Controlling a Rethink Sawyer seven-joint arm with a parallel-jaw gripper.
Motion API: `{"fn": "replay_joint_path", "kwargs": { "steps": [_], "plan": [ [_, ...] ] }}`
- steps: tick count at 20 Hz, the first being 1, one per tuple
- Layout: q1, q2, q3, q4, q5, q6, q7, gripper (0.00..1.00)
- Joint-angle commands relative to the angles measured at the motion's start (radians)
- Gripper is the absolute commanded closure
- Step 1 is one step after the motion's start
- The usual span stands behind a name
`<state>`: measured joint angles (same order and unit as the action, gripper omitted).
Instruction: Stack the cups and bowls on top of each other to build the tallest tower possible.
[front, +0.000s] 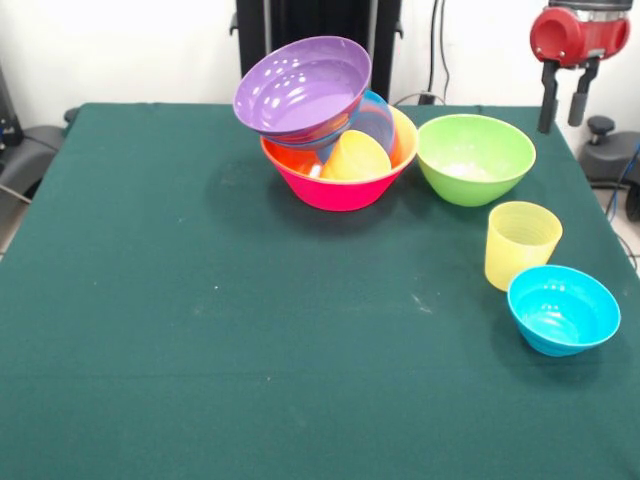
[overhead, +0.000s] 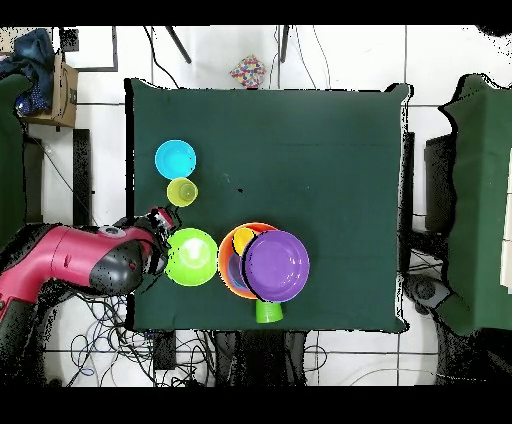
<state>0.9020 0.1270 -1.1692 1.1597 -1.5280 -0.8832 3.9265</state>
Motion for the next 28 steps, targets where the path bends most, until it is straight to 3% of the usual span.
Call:
{"fn": "replay_joint_path", "kwargs": {
  "steps": [1, 10, 28],
  "plan": [
    [-0.064, -0.114, 0.138, -0.02, -0.101, -0.262, -0.138, 0.0],
    [-0.073, -0.099, 0.148, -0.046, -0.105, -0.234, -0.126, 0.0],
    [-0.157, 0.055, 0.141, -0.259, -0.066, -0.125, 0.054, 0.0]
  ]
}}
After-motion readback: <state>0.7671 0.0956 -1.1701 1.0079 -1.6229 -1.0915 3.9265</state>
